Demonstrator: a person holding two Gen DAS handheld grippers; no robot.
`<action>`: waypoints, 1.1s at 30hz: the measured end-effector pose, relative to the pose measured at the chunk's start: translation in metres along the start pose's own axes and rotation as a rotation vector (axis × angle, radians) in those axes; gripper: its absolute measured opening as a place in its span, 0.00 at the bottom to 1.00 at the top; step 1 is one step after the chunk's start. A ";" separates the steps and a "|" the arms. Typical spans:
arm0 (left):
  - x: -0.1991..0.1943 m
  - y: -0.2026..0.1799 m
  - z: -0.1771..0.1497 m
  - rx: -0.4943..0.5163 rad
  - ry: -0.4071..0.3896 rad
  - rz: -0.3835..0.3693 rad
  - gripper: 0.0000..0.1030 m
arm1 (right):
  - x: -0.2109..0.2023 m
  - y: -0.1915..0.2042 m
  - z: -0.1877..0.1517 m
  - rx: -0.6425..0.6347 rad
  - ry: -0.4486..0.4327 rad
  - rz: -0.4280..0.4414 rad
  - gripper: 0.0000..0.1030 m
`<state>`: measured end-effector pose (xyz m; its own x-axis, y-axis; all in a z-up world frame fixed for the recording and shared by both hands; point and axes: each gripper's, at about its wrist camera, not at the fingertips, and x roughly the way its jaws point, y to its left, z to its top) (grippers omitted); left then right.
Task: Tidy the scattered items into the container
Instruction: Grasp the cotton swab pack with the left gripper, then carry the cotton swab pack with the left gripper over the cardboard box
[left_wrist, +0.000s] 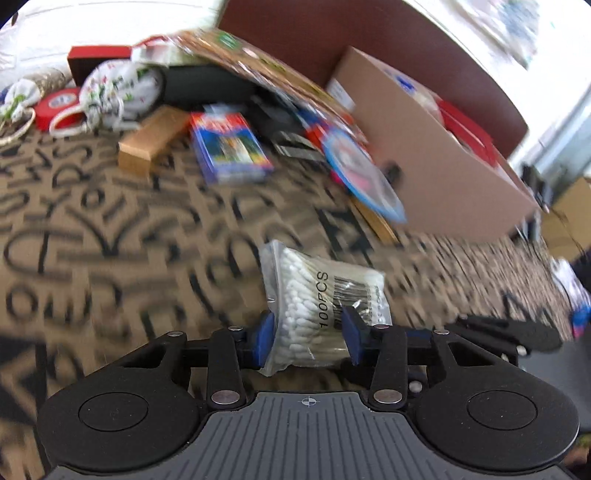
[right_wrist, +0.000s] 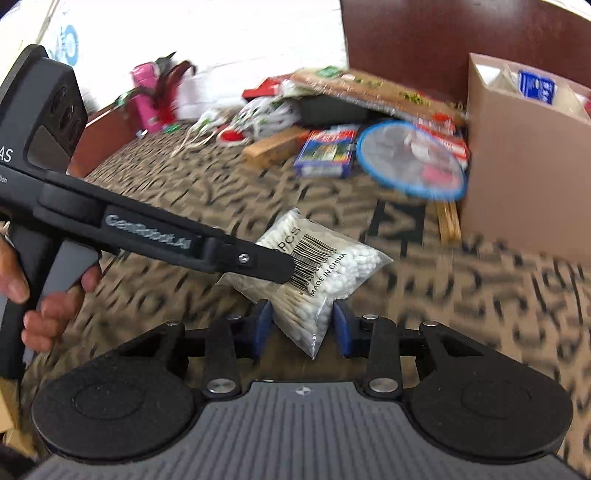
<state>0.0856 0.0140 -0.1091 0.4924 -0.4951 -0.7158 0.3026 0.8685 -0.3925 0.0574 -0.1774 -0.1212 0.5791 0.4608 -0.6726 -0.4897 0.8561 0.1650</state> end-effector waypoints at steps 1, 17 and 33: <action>-0.004 -0.003 -0.007 0.002 0.007 -0.011 0.55 | -0.008 0.001 -0.007 -0.007 0.001 0.004 0.40; 0.001 -0.017 -0.012 -0.018 0.017 0.018 0.44 | -0.020 0.007 -0.017 -0.040 -0.010 -0.024 0.46; 0.001 -0.022 -0.015 -0.023 -0.007 0.040 0.46 | -0.011 0.004 -0.014 0.002 0.001 -0.033 0.43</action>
<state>0.0673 -0.0051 -0.1105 0.5096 -0.4602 -0.7270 0.2642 0.8878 -0.3767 0.0396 -0.1822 -0.1232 0.5938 0.4321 -0.6787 -0.4688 0.8714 0.1446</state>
